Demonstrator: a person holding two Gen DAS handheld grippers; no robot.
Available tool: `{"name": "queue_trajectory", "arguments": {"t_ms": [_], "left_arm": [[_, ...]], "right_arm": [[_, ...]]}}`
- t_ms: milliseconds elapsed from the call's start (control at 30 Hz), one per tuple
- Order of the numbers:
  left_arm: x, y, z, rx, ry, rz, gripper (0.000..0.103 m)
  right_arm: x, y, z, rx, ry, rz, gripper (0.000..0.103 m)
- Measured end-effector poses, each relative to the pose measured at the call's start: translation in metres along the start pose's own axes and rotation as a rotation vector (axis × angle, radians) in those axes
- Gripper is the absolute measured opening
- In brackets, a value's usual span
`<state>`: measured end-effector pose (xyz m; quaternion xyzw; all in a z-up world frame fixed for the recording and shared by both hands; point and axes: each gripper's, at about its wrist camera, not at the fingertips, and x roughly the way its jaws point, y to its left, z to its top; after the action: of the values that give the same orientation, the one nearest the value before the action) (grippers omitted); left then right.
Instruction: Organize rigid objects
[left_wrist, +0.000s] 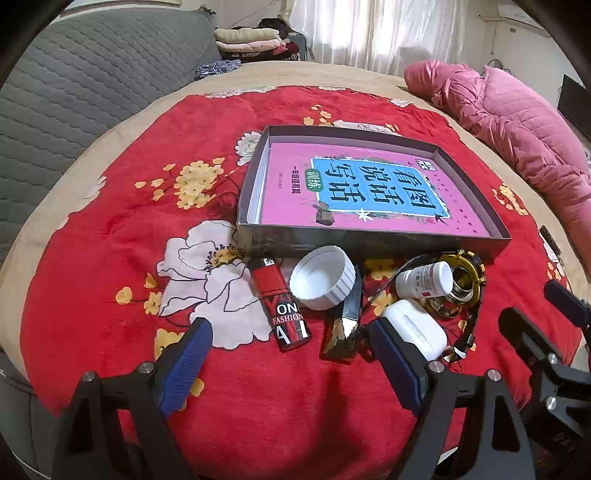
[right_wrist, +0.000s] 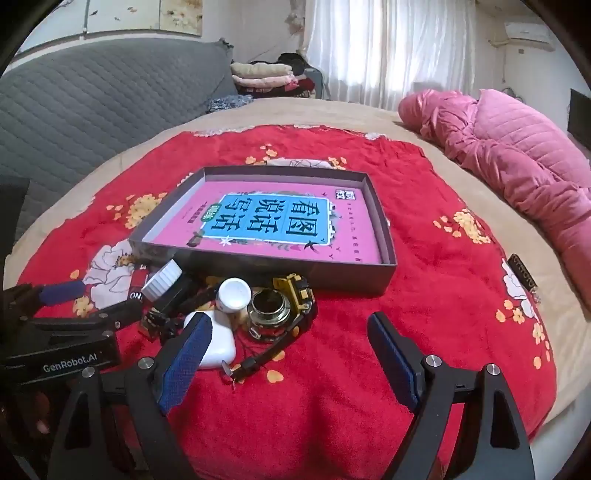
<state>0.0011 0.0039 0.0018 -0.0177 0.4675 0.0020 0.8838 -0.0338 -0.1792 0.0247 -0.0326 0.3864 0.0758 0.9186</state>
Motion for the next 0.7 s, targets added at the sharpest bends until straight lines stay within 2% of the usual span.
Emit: {"name": "queue_trajectory", "arguments": {"t_ms": [700], "left_arm": [[-0.0010,0.0018,0.0009,0.002,-0.009,0.007,0.087]], "right_arm": [[0.0013,-0.0007,-0.0012,0.007,0.000,0.008,0.087]]}}
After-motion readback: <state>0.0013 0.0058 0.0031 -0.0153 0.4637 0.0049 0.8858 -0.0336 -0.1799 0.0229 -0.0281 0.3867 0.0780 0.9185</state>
